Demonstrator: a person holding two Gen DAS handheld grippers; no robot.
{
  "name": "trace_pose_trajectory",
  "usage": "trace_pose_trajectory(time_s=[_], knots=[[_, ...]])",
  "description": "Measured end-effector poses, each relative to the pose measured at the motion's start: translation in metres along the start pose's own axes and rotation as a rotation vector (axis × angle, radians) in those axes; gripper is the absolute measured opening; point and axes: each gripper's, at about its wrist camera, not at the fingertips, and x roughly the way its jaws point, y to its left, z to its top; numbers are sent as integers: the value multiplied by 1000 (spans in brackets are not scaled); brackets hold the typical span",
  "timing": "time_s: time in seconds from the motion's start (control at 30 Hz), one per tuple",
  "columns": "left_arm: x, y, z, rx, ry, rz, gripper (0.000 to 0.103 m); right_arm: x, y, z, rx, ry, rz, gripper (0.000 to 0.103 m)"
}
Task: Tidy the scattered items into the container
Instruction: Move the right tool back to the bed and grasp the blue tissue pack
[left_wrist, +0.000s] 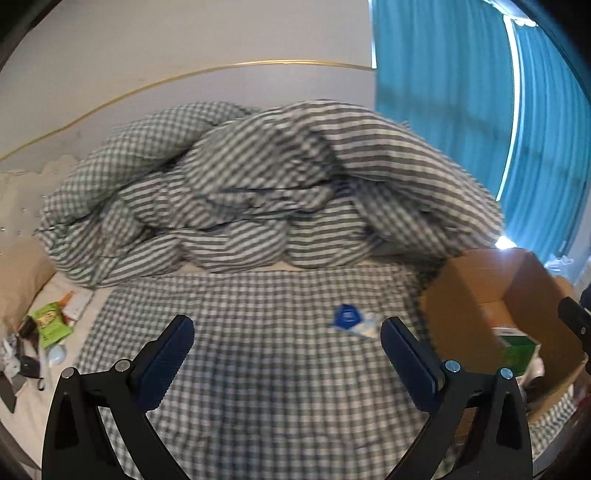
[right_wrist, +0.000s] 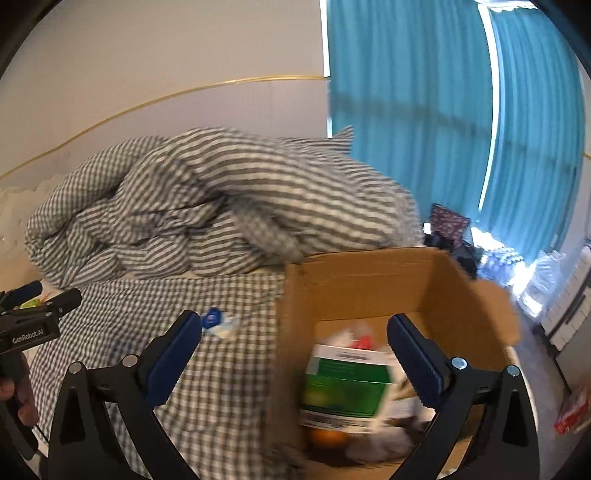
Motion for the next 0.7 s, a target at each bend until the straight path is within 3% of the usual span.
trace_pose_trajectory(time_s=[0.2, 0.4, 0.57, 0.7], knots=[[15, 42, -8, -15, 26, 41, 103, 42, 66, -3, -74, 39, 63, 101], [42, 72, -13, -60, 64, 47, 103, 99, 118, -17, -169, 132, 129, 101], [67, 89, -17, -101, 98, 34, 103, 152, 139, -24, -245, 217, 134, 101], [91, 93, -20, -112, 127, 35, 103, 198, 136, -30, -233, 295, 158, 101]])
